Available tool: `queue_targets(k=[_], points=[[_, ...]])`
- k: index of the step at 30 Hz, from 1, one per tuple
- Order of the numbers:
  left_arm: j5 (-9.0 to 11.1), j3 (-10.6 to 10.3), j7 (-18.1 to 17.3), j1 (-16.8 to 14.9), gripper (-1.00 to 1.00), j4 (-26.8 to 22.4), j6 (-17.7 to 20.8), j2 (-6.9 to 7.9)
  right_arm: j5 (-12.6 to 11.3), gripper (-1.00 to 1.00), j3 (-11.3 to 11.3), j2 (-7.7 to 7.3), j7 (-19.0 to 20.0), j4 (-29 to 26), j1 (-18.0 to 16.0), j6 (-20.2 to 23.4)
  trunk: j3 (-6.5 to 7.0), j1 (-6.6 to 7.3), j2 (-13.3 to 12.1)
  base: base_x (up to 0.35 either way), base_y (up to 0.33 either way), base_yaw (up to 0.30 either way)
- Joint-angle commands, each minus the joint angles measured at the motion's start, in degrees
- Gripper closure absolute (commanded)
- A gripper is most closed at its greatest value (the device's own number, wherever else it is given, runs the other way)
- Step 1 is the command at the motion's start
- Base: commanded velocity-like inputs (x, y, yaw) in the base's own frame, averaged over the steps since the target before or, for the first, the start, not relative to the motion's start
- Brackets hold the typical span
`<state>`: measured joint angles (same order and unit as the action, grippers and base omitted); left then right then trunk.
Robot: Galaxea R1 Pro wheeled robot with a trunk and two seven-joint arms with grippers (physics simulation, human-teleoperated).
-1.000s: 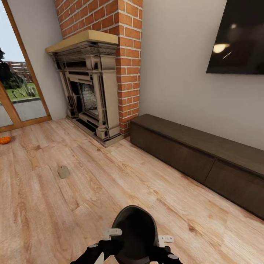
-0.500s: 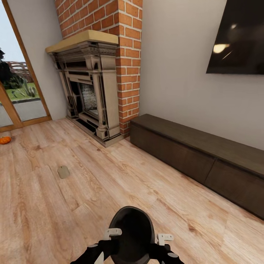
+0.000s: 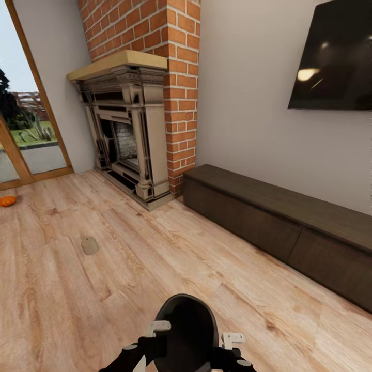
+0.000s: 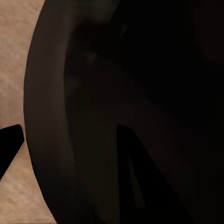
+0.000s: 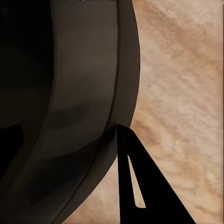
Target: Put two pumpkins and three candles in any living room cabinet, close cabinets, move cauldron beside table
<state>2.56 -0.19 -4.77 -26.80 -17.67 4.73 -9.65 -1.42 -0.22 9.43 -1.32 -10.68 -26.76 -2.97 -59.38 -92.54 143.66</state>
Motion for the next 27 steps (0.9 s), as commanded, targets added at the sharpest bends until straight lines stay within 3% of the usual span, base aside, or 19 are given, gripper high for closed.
queue_targets(k=[1, 10, 14, 27], points=[[0.51, -0.15, -0.24, 0.01, 1.0, -0.09, 0.37, -0.01, -0.51, 1.0, 0.48, 0.05, 0.08, -0.03, -0.04, -0.18, 0.18, 0.04, 0.01, 0.0, 0.0, 0.0], [0.51, -0.16, -0.24, 0.0, 1.0, -0.09, 0.37, -0.01, -0.51, 1.0, 0.48, 0.0, 0.07, -0.05, -0.04, -0.19, 2.18, 0.27, -0.12, 0.0, 0.0, 0.0], [0.51, -0.16, -0.24, 0.0, 1.0, -0.09, 0.37, -0.01, -0.51, 1.0, 0.48, 0.04, 0.08, -0.05, -0.04, -0.19, 2.18, 0.27, -0.12, 0.0, 0.0, 0.0], [0.5, -0.16, -0.24, 0.0, 1.0, -0.09, 0.37, -0.01, -0.52, 1.0, 0.48, -0.03, 0.09, -0.15, -0.04, -0.45, 5.06, 0.61, -0.29, 0.0, 0.0, 0.0]])
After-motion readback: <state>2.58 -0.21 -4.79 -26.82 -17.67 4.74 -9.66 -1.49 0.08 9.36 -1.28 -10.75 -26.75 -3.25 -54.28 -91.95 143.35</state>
